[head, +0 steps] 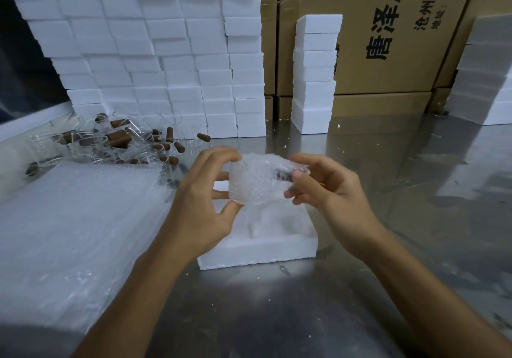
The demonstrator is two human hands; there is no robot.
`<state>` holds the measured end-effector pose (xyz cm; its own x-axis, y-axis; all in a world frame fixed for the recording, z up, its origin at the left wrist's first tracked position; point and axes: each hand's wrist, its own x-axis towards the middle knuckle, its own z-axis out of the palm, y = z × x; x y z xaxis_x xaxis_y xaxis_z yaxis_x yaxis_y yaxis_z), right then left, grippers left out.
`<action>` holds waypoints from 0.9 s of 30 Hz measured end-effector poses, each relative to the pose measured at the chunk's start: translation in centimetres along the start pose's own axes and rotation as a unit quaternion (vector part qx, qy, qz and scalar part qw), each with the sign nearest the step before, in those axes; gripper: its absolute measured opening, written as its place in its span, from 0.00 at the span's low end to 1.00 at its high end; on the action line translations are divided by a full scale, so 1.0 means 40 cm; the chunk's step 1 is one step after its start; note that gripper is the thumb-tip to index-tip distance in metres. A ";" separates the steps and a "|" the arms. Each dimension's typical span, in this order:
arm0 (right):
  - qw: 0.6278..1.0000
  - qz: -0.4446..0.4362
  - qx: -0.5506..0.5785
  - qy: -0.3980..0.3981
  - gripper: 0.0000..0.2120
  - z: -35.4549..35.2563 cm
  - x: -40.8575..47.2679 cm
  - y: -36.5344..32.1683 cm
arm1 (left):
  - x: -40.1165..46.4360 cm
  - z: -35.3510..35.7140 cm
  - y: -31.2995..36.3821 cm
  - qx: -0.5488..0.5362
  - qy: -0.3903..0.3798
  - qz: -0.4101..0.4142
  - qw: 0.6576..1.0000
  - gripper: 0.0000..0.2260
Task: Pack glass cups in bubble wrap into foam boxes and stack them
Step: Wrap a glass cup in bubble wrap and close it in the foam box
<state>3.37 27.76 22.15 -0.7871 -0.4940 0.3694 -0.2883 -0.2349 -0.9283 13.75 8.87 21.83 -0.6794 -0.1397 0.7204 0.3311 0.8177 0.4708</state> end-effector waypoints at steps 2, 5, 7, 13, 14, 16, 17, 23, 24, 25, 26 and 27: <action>0.999 0.014 0.031 0.037 0.09 0.002 0.002 0.010 | -0.004 0.006 -0.006 0.014 -0.029 -0.002 0.999 0.30; 0.996 0.023 0.060 0.063 0.07 0.005 0.003 0.018 | -0.012 0.010 -0.015 -0.050 -0.075 -0.062 0.994 0.31; 0.996 0.005 0.055 0.063 0.08 0.008 0.002 0.018 | -0.012 0.005 -0.020 -0.085 -0.080 -0.101 0.988 0.33; 0.997 -0.064 -0.034 0.009 0.11 0.041 -0.014 0.034 | -0.024 0.004 -0.040 -0.010 -0.060 -0.118 0.991 0.31; 0.997 -0.064 -0.042 0.000 0.12 0.046 -0.016 0.038 | -0.029 0.007 -0.044 0.008 -0.071 -0.115 0.991 0.32; 0.998 -0.053 -0.041 -0.010 0.13 0.054 -0.019 0.046 | -0.036 0.015 -0.048 0.017 -0.082 -0.117 0.990 0.30; 0.998 -0.048 -0.038 -0.012 0.13 0.056 -0.019 0.047 | -0.037 0.017 -0.049 0.013 -0.081 -0.120 0.989 0.29; 0.994 -0.043 -0.098 -0.037 0.11 0.048 -0.022 0.056 | -0.037 0.011 -0.055 -0.005 -0.107 -0.151 0.983 0.27; 0.991 -0.040 -0.123 -0.040 0.10 0.046 -0.021 0.060 | -0.036 0.011 -0.056 -0.007 -0.111 -0.157 0.981 0.26; 0.987 -0.036 -0.150 -0.040 0.10 0.045 -0.021 0.064 | -0.036 0.012 -0.058 -0.007 -0.118 -0.163 0.979 0.25; 0.983 -0.034 -0.175 -0.037 0.11 0.044 -0.020 0.069 | -0.036 0.013 -0.060 -0.003 -0.126 -0.170 0.977 0.24; 0.979 -0.033 -0.198 -0.034 0.12 0.041 -0.019 0.076 | -0.035 0.014 -0.063 0.003 -0.133 -0.174 0.976 0.24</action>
<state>4.00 26.06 19.13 -0.7247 -0.5469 0.4192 -0.5371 0.0672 -0.8408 13.51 7.32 19.34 -0.8964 -0.2595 0.3594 0.0471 0.7503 0.6594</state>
